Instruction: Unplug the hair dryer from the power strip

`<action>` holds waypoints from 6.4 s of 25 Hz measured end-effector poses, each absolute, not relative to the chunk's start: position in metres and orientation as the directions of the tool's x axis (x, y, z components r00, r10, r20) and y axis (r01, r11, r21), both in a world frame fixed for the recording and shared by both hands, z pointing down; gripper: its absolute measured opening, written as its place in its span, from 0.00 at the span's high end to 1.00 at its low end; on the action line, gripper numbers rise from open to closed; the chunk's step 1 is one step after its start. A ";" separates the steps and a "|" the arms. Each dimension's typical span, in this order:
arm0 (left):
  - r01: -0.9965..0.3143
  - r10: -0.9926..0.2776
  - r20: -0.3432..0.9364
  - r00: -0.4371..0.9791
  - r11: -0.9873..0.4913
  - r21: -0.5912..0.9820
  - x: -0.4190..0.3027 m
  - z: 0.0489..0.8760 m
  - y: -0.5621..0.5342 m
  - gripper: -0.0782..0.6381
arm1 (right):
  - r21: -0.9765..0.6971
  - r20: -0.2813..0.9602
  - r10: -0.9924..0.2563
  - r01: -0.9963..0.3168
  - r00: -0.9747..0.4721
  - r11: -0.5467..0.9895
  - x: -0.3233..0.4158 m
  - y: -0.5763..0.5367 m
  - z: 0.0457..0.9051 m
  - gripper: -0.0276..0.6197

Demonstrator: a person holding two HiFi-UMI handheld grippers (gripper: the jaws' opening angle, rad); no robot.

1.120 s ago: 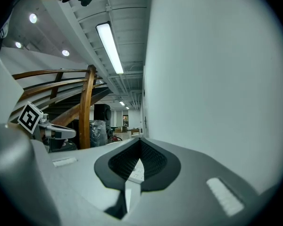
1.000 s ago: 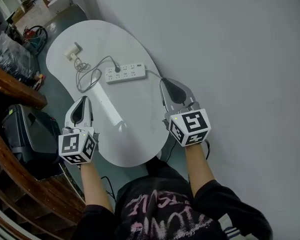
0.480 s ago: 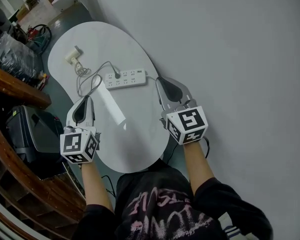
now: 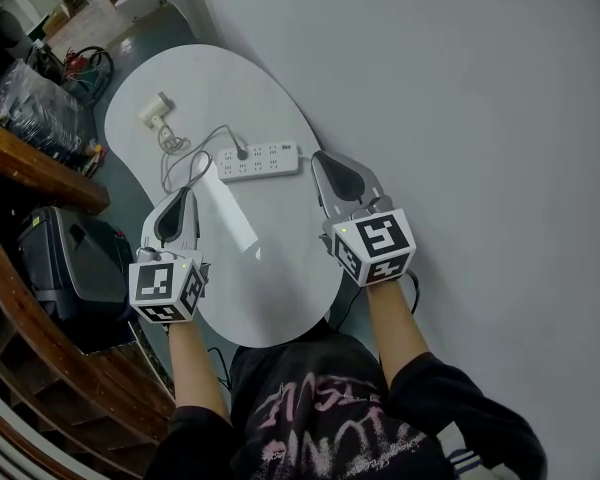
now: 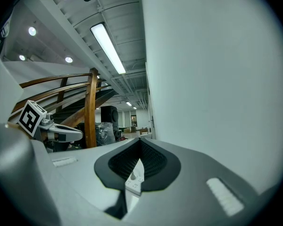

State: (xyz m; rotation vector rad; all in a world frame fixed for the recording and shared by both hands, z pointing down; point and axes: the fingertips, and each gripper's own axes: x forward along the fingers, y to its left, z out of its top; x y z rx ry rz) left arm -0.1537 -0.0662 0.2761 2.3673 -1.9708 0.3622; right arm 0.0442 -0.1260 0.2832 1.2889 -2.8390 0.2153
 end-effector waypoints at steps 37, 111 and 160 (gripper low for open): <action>-0.963 -0.933 0.249 0.258 -0.268 -0.009 -0.178 0.335 -0.107 0.89 | -0.129 0.198 -0.767 -0.792 -0.610 0.596 0.005 -0.149 0.340 0.94; -0.961 -0.869 0.410 0.277 -0.249 0.122 -0.215 0.443 -0.135 0.89 | -0.076 0.601 -0.632 -0.823 -0.489 0.563 -0.067 -0.230 0.523 0.78; -0.917 -0.824 0.440 0.358 -0.400 -0.002 -0.192 0.444 -0.199 0.79 | -0.009 0.665 -0.620 -0.834 -0.418 0.552 -0.071 -0.231 0.544 0.78</action>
